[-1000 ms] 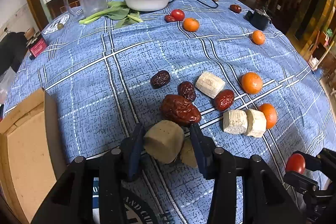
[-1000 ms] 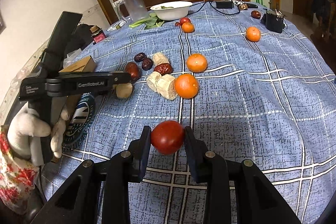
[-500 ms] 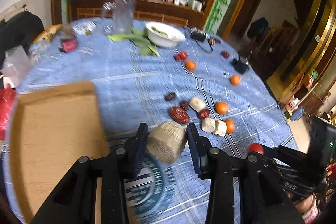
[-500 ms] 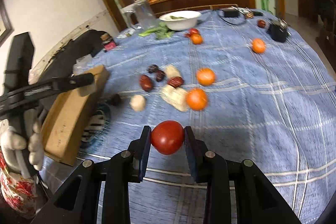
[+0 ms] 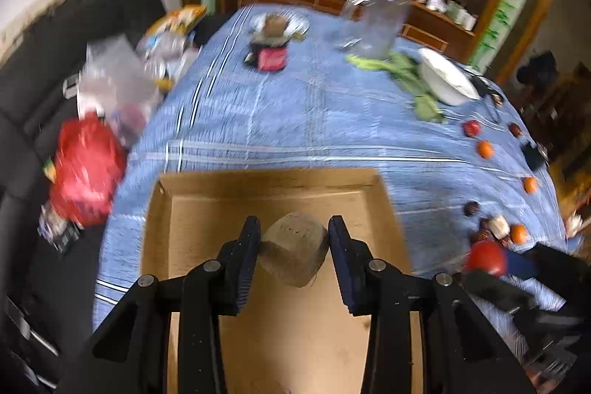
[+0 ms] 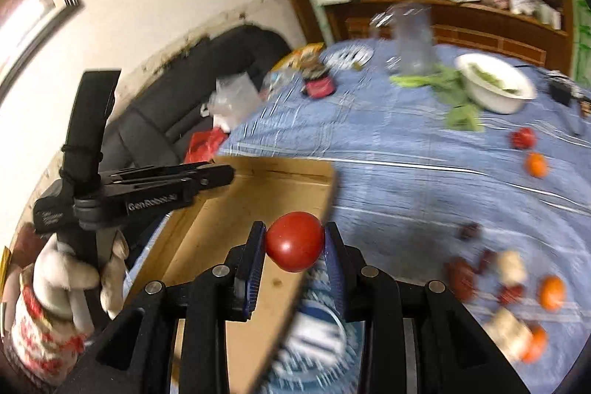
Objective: Organize fruits
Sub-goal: 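Carry the cake and tomato into the cardboard tray and open both tools, then move both tools back toward the remaining fruits on the cloth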
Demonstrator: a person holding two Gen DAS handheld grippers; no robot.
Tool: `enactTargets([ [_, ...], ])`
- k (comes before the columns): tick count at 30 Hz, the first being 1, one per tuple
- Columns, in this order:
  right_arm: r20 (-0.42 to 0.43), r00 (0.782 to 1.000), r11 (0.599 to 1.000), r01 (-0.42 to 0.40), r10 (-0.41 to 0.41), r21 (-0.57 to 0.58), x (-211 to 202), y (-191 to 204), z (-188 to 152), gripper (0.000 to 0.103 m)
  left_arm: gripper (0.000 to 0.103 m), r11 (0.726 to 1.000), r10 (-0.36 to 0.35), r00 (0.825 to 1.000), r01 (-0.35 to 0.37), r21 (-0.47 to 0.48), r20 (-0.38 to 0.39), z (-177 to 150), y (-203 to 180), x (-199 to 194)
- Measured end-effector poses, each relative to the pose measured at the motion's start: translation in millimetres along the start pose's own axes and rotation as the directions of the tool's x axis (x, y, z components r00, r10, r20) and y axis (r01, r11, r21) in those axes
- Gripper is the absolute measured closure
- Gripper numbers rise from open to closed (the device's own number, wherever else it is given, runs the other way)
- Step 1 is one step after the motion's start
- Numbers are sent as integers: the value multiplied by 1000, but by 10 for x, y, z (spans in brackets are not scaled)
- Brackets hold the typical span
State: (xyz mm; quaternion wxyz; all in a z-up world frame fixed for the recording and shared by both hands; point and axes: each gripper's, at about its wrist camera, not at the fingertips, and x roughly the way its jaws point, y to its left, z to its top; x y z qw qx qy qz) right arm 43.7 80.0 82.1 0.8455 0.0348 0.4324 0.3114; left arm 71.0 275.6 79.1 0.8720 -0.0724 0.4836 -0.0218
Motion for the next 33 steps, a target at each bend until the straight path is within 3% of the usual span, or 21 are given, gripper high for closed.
enactTargets([
  [8, -120, 993, 999, 19, -25, -49, 884, 146, 78, 68, 66, 993, -11, 998, 4, -119, -56, -59, 374, 346],
  [13, -125, 990, 995, 55, -65, -80, 987, 177, 140, 68, 64, 983, -43, 997, 31, -184, -63, -77, 520, 372],
  [15, -128, 990, 997, 44, -52, -66, 1012, 178, 171, 67, 55, 974, -68, 996, 55, -219, -52, -86, 572, 341],
  [18, -118, 992, 997, 38, -45, -62, 949, 208, 178, 56, 50, 960, -96, 995, 84, -268, -33, -107, 648, 217],
  [20, -102, 994, 998, 33, -39, -60, 805, 232, 162, 56, 50, 958, -84, 996, 77, -277, -14, -144, 648, 87],
  [23, -5, 1000, 998, 19, -19, -55, 322, 228, 50, 56, 45, 963, -58, 997, 67, -260, 42, -274, 557, -222],
  [26, 78, 991, 993, 109, -106, -44, -163, 203, -211, 52, 39, 964, -55, 991, 85, -252, 124, -551, 383, -615],
  [27, 83, 990, 993, 117, -114, -34, -283, 197, -350, 52, 37, 963, -82, 983, 121, -240, 166, -701, 275, -777],
  [30, 25, 994, 994, 109, -109, -30, -351, 231, -713, 52, 30, 953, -132, 959, 193, -234, 252, -1037, 69, -1051],
  [33, -68, 990, 992, 117, -120, -44, -188, 284, -1038, 53, 29, 939, -150, 944, 229, -256, 295, -1341, -42, -1219],
])
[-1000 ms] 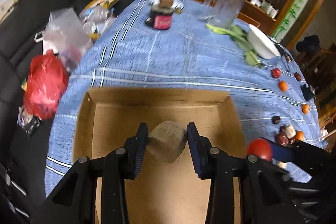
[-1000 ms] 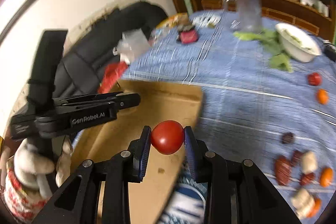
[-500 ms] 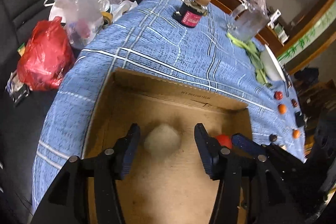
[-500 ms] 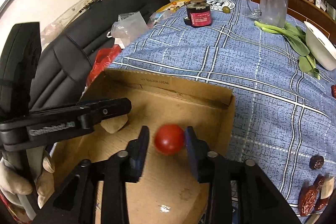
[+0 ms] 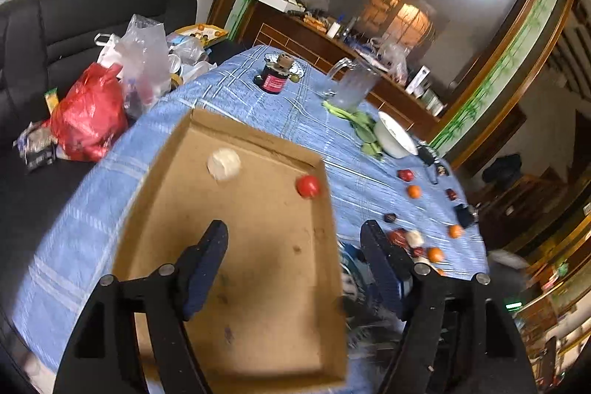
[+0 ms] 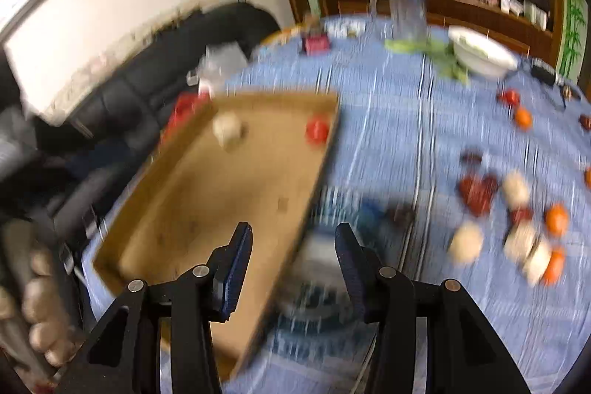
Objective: Organize fruits
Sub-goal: 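Move both tools back toward the remaining fruits on the cloth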
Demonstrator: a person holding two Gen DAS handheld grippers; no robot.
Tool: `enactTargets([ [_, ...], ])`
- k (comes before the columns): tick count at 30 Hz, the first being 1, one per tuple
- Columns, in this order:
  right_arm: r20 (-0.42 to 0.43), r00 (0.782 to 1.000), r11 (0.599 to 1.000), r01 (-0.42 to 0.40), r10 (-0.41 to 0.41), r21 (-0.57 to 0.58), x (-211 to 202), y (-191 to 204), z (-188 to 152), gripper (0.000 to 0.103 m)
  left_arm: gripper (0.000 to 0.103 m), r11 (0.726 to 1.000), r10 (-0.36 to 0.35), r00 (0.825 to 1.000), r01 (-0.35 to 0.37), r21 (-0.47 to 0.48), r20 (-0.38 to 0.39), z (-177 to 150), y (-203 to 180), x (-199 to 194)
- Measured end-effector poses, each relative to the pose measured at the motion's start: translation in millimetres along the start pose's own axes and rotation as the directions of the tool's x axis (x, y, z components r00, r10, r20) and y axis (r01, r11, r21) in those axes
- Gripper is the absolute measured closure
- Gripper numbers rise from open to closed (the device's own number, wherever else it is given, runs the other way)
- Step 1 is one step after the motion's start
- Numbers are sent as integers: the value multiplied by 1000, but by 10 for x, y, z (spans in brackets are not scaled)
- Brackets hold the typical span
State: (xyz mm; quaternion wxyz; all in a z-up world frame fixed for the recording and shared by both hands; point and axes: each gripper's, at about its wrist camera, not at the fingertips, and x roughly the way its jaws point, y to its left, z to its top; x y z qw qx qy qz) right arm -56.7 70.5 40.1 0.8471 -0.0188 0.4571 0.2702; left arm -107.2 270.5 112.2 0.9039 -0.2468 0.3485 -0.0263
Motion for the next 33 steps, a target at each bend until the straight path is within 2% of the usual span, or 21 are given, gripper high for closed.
enactTargets([
  [3, -60, 998, 1000, -18, 18, -1, 134, 61, -195, 73, 29, 1000, 7, 1000, -7, 1, 14, -108, -25, -153],
  [5, -69, 997, 999, -33, 33, 4, 151, 112, -274, 74, 29, 1000, 30, 998, -30, -3, 46, -153, -22, -286],
  [6, -74, 996, 999, -46, 46, -1, 146, 162, -317, 78, 29, 999, 37, 997, -36, -10, 64, -168, -5, -359],
  [11, -61, 998, 999, -17, 14, -47, 70, 325, -478, 77, 29, 999, 44, 995, -43, -23, 90, -229, -13, -525],
  [16, -41, 992, 993, -116, 117, 13, -91, 170, -538, 71, 29, 999, 28, 997, -30, 30, 65, -319, -236, -468],
  [17, -26, 992, 993, -119, 120, 21, -157, 115, -556, 71, 29, 999, 25, 998, -27, 41, 57, -333, -289, -442],
  [19, 8, 993, 992, -118, 118, 42, -307, -44, -585, 63, 29, 998, 19, 999, -22, 63, 42, -368, -393, -384],
  [21, 44, 995, 993, -91, 88, 73, -469, -260, -624, 62, 29, 996, 15, 1000, -17, 88, 23, -412, -505, -304],
  [24, 90, 996, 991, -13, 1, 132, -710, -702, -679, 62, 29, 990, 6, 1000, -3, 139, -22, -498, -702, -101],
  [29, 90, 986, 964, 119, -143, 236, -953, -1432, -704, 62, 29, 976, -11, 992, 38, 216, -125, -693, -1047, 337],
  [33, 90, 977, 949, 160, -191, 273, -1017, -1810, -638, 63, 29, 956, -4, 983, 58, 288, -185, -833, -1291, 669],
])
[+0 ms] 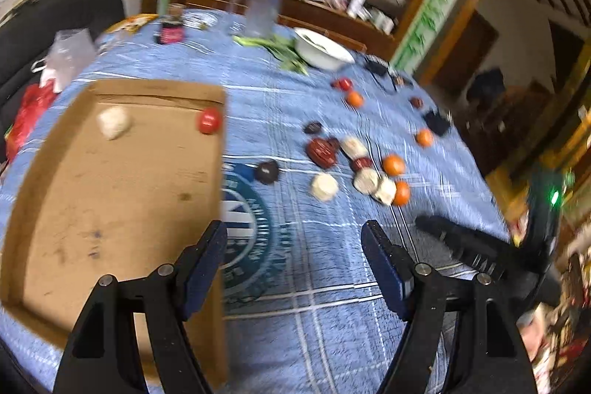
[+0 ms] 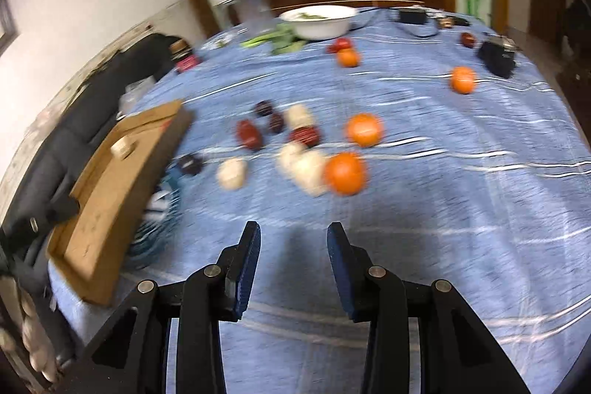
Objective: Organize fruits
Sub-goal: 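Move both tools back toward the remaining fruits on the cloth, then grasp a white chunk with the left tool while the right tool grasps a tangerine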
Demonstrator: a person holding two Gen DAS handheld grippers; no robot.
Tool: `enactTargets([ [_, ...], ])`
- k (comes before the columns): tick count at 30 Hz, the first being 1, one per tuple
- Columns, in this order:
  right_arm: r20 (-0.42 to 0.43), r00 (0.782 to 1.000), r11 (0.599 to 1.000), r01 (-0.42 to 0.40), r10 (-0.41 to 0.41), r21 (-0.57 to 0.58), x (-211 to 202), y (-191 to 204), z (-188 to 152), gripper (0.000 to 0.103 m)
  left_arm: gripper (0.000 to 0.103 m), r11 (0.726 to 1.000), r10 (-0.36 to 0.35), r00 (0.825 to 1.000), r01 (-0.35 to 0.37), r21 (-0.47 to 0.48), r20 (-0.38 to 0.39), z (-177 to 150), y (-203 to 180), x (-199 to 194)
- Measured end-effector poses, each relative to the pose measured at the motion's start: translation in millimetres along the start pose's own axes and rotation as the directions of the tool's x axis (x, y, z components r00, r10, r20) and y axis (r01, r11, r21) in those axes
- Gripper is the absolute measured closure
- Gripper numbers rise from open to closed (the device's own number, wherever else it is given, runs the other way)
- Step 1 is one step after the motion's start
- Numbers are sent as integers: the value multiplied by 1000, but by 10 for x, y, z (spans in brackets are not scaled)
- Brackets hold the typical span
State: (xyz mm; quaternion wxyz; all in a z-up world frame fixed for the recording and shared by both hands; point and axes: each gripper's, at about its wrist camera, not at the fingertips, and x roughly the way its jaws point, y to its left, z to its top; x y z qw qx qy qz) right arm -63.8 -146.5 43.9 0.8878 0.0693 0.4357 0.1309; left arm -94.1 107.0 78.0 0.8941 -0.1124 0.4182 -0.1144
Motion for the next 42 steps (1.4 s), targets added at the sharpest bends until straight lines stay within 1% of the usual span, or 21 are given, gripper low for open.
enactTargets([
  [3, 14, 1000, 1000, 7, -8, 23, 53, -164, 149, 63, 29, 998, -1, 1000, 3, 62, -25, 24, -152, 242],
  [5, 22, 1000, 999, 8, -9, 46, 120, -241, 251, 63, 32, 996, -23, 998, 27, 83, -50, 56, -229, 427],
  [7, 30, 999, 997, 14, -16, 71, 205, -334, 367, 63, 48, 994, -24, 997, 31, 102, -69, 95, -303, 577],
  [8, 30, 999, 997, 14, -17, 80, 251, -365, 422, 63, 50, 993, -21, 997, 29, 112, -74, 107, -331, 625],
  [11, 25, 1000, 995, 15, -18, 101, 425, -447, 582, 63, 53, 987, -8, 998, 18, 157, -70, 170, -434, 805],
  [13, 16, 1000, 995, 17, -19, 102, 539, -466, 659, 63, 57, 984, 4, 998, 8, 178, -71, 216, -476, 923],
  [19, -7, 1000, 993, 12, -12, 114, 775, -519, 711, 63, 62, 981, 14, 995, 5, 192, -97, 291, -494, 1205],
  [21, -20, 1000, 993, 14, -12, 114, 836, -533, 692, 63, 62, 981, 18, 996, 0, 196, -92, 287, -474, 1228],
  [23, -22, 1000, 993, -3, 6, 116, 865, -542, 686, 61, 63, 985, 1, 994, 18, 173, -108, 282, -410, 1292],
  [24, -21, 1000, 995, 7, -4, 104, 866, -531, 691, 61, 64, 986, -5, 994, 23, 165, -109, 275, -398, 1312],
  [27, -12, 1000, 997, 28, -27, 73, 868, -477, 674, 61, 65, 985, -22, 997, 35, 170, -77, 252, -377, 1281],
  [30, -6, 998, 997, 56, -56, 44, 871, -422, 656, 61, 75, 984, -36, 997, 47, 169, -71, 245, -378, 1278],
  [32, -1, 998, 997, 66, -66, 33, 871, -400, 650, 61, 75, 983, -48, 996, 59, 173, -70, 240, -386, 1276],
  [33, 1, 998, 997, 67, -67, 29, 870, -393, 646, 62, 75, 982, -51, 996, 63, 179, -71, 237, -399, 1283],
  [34, 3, 997, 997, 71, -71, 28, 869, -389, 646, 66, 75, 981, -51, 996, 63, 186, -69, 234, -413, 1280],
  [35, 5, 997, 997, 75, -75, 29, 868, -389, 642, 67, 75, 980, -53, 996, 65, 189, -66, 233, -424, 1284],
  [42, 26, 997, 997, 69, -70, 45, 853, -399, 627, 68, 75, 982, -91, 993, 102, 156, -78, 260, -369, 1323],
])
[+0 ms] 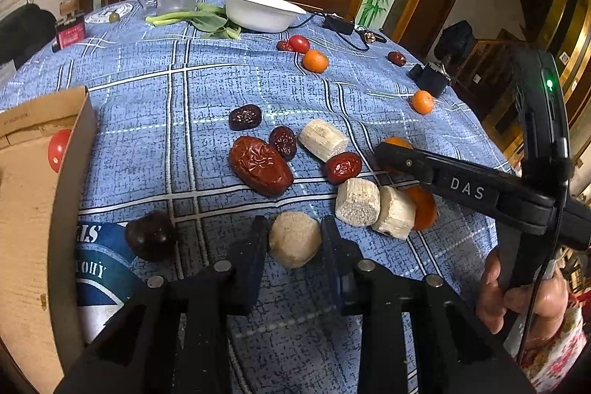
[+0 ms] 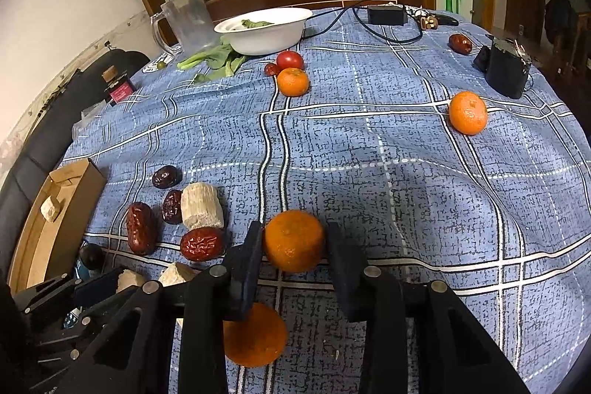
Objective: Organize fruits
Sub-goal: 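Grasp a white chunk with the left tool while the right tool grasps a tangerine, then place the white chunk and tangerine into the tray and open both tools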
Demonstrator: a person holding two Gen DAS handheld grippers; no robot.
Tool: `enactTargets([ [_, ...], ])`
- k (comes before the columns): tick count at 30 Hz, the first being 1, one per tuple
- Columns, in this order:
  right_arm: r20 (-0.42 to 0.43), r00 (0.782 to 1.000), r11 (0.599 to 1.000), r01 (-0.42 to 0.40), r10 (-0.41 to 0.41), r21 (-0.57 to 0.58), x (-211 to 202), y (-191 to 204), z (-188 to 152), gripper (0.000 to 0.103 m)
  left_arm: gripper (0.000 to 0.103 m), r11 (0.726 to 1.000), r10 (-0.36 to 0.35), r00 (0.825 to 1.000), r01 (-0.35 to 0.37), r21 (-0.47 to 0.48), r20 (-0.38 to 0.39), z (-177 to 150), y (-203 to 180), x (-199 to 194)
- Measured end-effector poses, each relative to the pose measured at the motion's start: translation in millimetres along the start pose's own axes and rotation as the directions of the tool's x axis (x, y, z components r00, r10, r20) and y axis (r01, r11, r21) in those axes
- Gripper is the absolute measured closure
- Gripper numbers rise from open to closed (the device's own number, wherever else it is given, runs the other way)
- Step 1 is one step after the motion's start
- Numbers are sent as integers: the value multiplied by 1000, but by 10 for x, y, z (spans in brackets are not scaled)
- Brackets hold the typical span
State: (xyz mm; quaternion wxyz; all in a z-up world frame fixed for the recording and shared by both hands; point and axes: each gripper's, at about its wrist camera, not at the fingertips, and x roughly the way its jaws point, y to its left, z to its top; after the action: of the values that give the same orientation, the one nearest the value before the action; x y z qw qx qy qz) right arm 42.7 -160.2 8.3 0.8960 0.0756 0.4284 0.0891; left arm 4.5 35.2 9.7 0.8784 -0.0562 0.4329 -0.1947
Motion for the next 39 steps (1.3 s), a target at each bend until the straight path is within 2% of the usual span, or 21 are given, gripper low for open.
enactTargets([
  [6, 60, 998, 1000, 19, -21, 24, -108, -18, -20, 68, 75, 1000, 4, 1000, -4, 2, 18, 0, -5, -26],
  [11, 121, 992, 999, 31, -35, 40, -398, 51, -41, 68, 75, 999, 29, 996, -32, 30, 87, -45, -76, -202],
  [16, 147, 989, 1000, 5, -6, 4, -759, 269, -207, 67, 75, 998, -56, 988, 60, -20, 146, -161, -51, -600],
  [21, 128, 991, 999, -38, 42, -32, -884, 561, -308, 67, 75, 993, -56, 981, 74, -87, 188, -250, 197, -1027],
  [24, 115, 990, 995, -71, 79, -71, -895, 818, -340, 67, 75, 989, -1, 976, 34, -147, 217, -318, 493, -1310],
  [26, 103, 989, 989, -96, 108, -110, -885, 1046, -354, 67, 75, 981, 82, 969, -38, -188, 232, -377, 698, -1480],
  [29, 78, 986, 977, -136, 150, -166, -839, 1364, -386, 67, 75, 955, 229, 945, -172, -241, 232, -485, 1008, -1664],
  [31, 51, 982, 964, -168, 182, -208, -774, 1620, -407, 67, 75, 935, 272, 940, -209, -285, 205, -546, 1246, -1704],
  [34, 7, 976, 945, -210, 219, -250, -660, 1932, -442, 67, 75, 908, 295, 943, -226, -353, 156, -576, 1576, -1719],
  [39, -52, 967, 918, -253, 249, -305, -451, 2338, -478, 66, 75, 895, 278, 959, -239, -376, 51, -418, 1958, -1618],
])
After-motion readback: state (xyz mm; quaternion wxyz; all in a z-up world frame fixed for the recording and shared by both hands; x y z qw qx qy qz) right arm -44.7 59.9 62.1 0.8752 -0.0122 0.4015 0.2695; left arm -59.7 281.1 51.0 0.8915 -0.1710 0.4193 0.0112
